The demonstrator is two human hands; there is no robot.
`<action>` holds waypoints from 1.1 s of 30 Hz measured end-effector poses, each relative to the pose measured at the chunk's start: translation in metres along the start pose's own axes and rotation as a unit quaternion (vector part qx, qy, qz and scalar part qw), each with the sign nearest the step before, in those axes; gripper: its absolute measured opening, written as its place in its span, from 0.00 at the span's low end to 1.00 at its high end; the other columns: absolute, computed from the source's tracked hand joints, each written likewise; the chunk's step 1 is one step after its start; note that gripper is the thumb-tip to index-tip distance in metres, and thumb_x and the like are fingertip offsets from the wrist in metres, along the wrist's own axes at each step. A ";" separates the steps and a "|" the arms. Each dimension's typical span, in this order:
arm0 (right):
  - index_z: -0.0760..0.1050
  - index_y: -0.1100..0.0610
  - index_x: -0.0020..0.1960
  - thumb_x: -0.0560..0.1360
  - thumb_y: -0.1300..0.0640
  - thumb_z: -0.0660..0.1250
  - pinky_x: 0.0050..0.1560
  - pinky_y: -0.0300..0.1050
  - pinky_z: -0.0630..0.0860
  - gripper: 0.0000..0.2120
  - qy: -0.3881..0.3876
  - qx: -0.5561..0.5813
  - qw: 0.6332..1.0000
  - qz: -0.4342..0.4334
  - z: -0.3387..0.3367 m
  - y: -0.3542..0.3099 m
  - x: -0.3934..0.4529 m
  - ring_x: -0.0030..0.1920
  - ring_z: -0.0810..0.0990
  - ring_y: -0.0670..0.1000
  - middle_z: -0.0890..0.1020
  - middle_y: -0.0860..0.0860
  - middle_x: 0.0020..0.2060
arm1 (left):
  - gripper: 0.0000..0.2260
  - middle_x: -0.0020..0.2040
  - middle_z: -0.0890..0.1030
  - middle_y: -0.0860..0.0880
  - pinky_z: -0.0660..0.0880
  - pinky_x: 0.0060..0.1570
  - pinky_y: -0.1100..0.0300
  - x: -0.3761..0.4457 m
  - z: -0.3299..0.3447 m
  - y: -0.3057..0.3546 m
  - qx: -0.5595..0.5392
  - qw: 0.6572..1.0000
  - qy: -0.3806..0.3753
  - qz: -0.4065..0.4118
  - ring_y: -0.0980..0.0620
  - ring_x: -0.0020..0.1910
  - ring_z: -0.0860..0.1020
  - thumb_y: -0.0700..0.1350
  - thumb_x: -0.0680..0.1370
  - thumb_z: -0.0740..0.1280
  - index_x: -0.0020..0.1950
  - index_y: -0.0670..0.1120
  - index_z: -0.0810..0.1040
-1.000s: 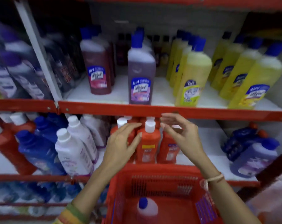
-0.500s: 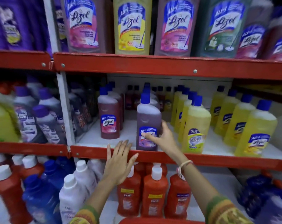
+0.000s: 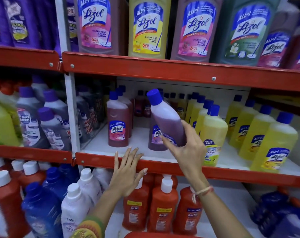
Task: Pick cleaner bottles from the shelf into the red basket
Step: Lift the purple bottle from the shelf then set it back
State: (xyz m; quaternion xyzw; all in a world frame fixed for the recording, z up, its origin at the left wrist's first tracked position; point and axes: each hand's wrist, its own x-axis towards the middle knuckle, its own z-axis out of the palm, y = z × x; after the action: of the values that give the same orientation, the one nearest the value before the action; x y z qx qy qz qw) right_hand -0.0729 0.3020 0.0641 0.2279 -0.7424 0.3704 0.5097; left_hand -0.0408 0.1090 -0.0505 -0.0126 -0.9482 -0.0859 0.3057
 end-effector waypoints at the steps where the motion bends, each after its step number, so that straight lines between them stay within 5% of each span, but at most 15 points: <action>1: 0.75 0.54 0.60 0.67 0.41 0.74 0.36 0.44 0.78 0.27 0.018 -0.025 0.999 -0.021 -0.006 -0.003 -0.001 0.42 0.81 0.52 0.84 0.52 0.44 | 0.24 0.77 0.57 0.51 0.31 0.70 0.46 0.000 0.001 0.000 0.009 1.000 0.003 0.000 0.53 0.76 0.43 0.63 0.79 0.48 0.73 0.55 0.57; 5: 0.77 0.55 0.58 0.67 0.43 0.75 0.34 0.42 0.75 0.25 0.035 -0.071 0.996 -0.039 -0.025 -0.011 -0.006 0.39 0.80 0.52 0.83 0.52 0.41 | 0.25 0.76 0.62 0.49 0.32 0.70 0.45 -0.001 0.004 -0.001 0.022 1.000 0.007 0.002 0.51 0.76 0.47 0.64 0.79 0.46 0.72 0.54 0.60; 10: 0.76 0.53 0.52 0.60 0.43 0.80 0.36 0.30 0.75 0.26 -0.077 0.149 0.982 0.084 -0.043 -0.019 0.002 0.36 0.80 0.44 0.84 0.47 0.40 | 0.26 0.75 0.64 0.49 0.34 0.70 0.45 -0.001 0.003 -0.002 0.030 1.000 0.010 0.002 0.51 0.76 0.49 0.65 0.79 0.45 0.71 0.54 0.60; 14: 0.78 0.52 0.52 0.55 0.51 0.84 0.43 0.47 0.83 0.28 -0.172 0.444 0.851 0.223 -0.045 -0.016 0.006 0.47 0.85 0.53 0.87 0.52 0.45 | 0.25 0.75 0.65 0.47 0.35 0.70 0.44 -0.003 0.004 -0.002 0.031 0.999 0.015 0.003 0.51 0.75 0.48 0.64 0.78 0.48 0.71 0.53 0.59; 18: 0.80 0.55 0.47 0.47 0.48 0.85 0.41 0.46 0.82 0.31 -0.248 0.569 0.737 0.268 -0.035 -0.012 0.007 0.40 0.85 0.51 0.87 0.51 0.38 | 0.28 0.73 0.68 0.45 0.43 0.69 0.39 -0.001 0.007 -0.008 0.051 0.999 -0.006 0.013 0.48 0.74 0.53 0.63 0.79 0.44 0.72 0.49 0.61; 22: 0.79 0.58 0.47 0.48 0.50 0.86 0.42 0.46 0.82 0.31 -0.315 0.631 0.652 0.279 -0.032 -0.007 0.005 0.38 0.85 0.50 0.86 0.52 0.36 | 0.28 0.71 0.71 0.44 0.49 0.67 0.35 -0.001 0.011 -0.014 0.086 0.995 -0.041 0.023 0.47 0.75 0.48 0.57 0.73 0.55 0.71 0.46 0.65; 26: 0.80 0.58 0.46 0.49 0.51 0.86 0.42 0.45 0.83 0.30 -0.319 0.620 0.660 0.279 -0.029 0.001 0.004 0.37 0.85 0.50 0.86 0.52 0.36 | 0.28 0.70 0.72 0.43 0.49 0.67 0.36 -0.002 0.010 -0.010 0.077 0.996 -0.025 0.024 0.47 0.75 0.50 0.57 0.75 0.54 0.71 0.45 0.63; 29: 0.79 0.57 0.46 0.50 0.53 0.85 0.41 0.42 0.82 0.28 -0.310 0.581 0.704 0.266 -0.027 0.002 0.016 0.37 0.84 0.49 0.86 0.51 0.36 | 0.27 0.70 0.73 0.44 0.44 0.69 0.41 -0.001 0.004 -0.003 0.047 0.999 0.002 0.008 0.48 0.72 0.57 0.62 0.78 0.49 0.71 0.47 0.60; 33: 0.78 0.54 0.52 0.57 0.60 0.82 0.45 0.45 0.81 0.25 -0.298 0.486 0.777 0.268 -0.014 0.011 0.030 0.44 0.85 0.51 0.87 0.51 0.42 | 0.26 0.73 0.67 0.47 0.36 0.70 0.44 -0.001 0.005 -0.002 0.035 0.999 0.003 0.005 0.50 0.75 0.52 0.63 0.78 0.52 0.71 0.51 0.61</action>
State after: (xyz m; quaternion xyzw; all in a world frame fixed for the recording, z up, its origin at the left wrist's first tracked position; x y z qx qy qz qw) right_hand -0.0836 0.3212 0.0916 0.3365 -0.6099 0.7166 -0.0353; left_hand -0.0431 0.1081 -0.0556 -0.0061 -0.9495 -0.0514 0.3094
